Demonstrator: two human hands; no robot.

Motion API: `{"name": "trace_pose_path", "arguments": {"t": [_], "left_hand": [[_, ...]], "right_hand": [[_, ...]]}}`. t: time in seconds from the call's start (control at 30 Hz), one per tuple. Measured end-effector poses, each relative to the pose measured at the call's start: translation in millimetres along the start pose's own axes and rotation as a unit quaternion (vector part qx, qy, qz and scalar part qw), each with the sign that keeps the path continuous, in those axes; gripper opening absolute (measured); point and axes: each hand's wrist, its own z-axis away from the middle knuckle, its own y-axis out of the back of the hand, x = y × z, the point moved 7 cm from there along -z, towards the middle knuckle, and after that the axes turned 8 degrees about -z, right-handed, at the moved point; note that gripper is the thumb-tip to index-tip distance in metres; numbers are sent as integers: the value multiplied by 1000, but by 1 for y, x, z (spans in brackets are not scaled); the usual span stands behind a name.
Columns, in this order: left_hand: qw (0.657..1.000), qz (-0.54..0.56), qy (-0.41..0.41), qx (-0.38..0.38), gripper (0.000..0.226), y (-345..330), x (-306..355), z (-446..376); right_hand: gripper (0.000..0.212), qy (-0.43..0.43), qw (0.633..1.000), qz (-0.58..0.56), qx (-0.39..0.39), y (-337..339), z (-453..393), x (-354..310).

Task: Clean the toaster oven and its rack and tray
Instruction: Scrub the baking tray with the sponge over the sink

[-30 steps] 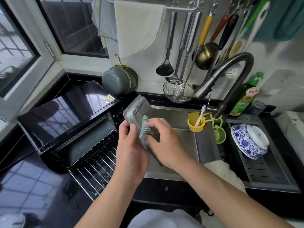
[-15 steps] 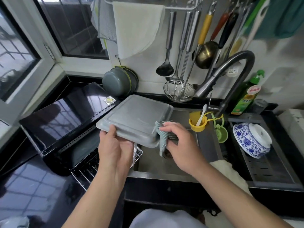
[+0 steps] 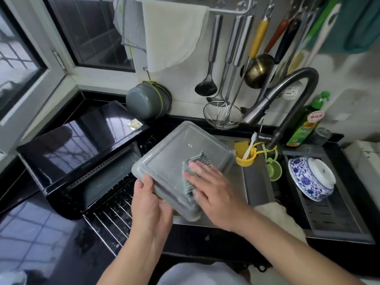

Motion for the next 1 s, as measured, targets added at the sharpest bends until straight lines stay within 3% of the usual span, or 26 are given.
{"name": "trace_pose_path", "arguments": {"t": [0.07,0.1,0.23,0.27,0.4,0.47,0.53,0.57,0.63,0.7,0.87,1.0], "left_hand": [[1000,-11,-4,5,22,4,0,-2],[1000,-16,1,5,23,6,0,-2],[999,-7,32,12,33,10,-7,-5],[999,-3,35,14,35,11,-8,-7],[998,10,58,10,36,15,-11,-1],[996,11,80,24,39,13,-16,5],[994,39,96,45,43,12,-22,3],[992,56,100,59,44,12,-22,-1],[988,86,105,75,43,9,-23,-8],[988,99,91,72,38,2,-21,-5],[995,65,-14,69,25,-13,-7,-10],[996,54,-23,62,33,-13,-4,-16]], "right_hand": [[48,-116,991,-36,60,23,-5,38],[48,-128,989,-32,64,26,-1,42],[58,68,994,38,-71,-12,27,-14],[61,85,992,59,-75,-9,28,-10],[69,-44,997,65,9,34,14,51],[67,13,999,44,14,26,23,27],[64,106,993,41,-43,-2,39,-6],[62,112,992,26,-48,-8,39,-6],[56,-18,993,-105,53,4,23,27],[50,-207,933,-258,144,17,14,65],[42,-217,823,-470,236,-9,27,20],[45,-272,665,-638,276,-24,22,34]]}}
